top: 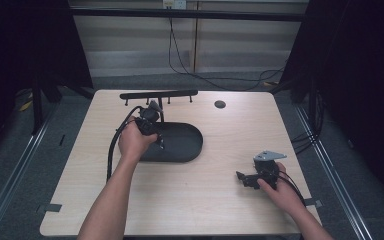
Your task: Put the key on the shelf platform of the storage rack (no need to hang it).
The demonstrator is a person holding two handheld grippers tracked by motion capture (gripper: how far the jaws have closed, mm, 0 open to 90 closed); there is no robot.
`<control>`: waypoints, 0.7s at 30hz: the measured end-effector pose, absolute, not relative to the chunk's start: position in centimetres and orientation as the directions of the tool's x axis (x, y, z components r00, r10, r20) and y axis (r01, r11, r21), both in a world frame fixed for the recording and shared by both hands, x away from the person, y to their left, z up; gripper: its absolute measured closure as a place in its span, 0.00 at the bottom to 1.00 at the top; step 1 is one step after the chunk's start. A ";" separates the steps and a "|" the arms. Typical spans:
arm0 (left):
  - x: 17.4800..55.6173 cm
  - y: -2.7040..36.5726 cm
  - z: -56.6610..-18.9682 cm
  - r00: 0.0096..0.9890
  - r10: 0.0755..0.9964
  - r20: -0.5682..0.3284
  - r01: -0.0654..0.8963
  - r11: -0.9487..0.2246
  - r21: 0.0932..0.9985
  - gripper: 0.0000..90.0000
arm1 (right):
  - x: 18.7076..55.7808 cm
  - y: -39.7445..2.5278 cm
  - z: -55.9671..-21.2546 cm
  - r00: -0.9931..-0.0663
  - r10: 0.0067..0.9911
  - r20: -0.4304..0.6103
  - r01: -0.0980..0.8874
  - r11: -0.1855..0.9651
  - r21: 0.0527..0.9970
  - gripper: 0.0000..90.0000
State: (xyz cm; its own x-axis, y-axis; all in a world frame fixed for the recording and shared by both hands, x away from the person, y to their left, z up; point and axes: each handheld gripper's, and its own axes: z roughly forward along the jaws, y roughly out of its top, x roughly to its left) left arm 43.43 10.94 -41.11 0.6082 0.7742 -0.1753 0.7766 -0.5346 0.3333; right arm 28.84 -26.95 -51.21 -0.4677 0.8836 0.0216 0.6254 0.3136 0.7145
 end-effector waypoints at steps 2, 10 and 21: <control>43.5 10.9 -41.3 0.610 0.774 -0.172 0.776 -0.539 0.328 0.99 | 28.8 -26.9 -51.2 -0.467 0.884 0.022 0.626 0.313 0.714 0.14; 43.5 10.8 -41.9 0.607 0.777 -0.165 0.778 -0.538 0.325 0.99 | 28.8 -26.9 -51.2 -0.468 0.884 0.022 0.626 0.313 0.714 0.14; 43.7 10.7 -42.3 0.599 0.784 -0.162 0.781 -0.528 0.333 0.98 | 28.8 -26.9 -51.2 -0.465 0.885 0.025 0.630 0.310 0.712 0.14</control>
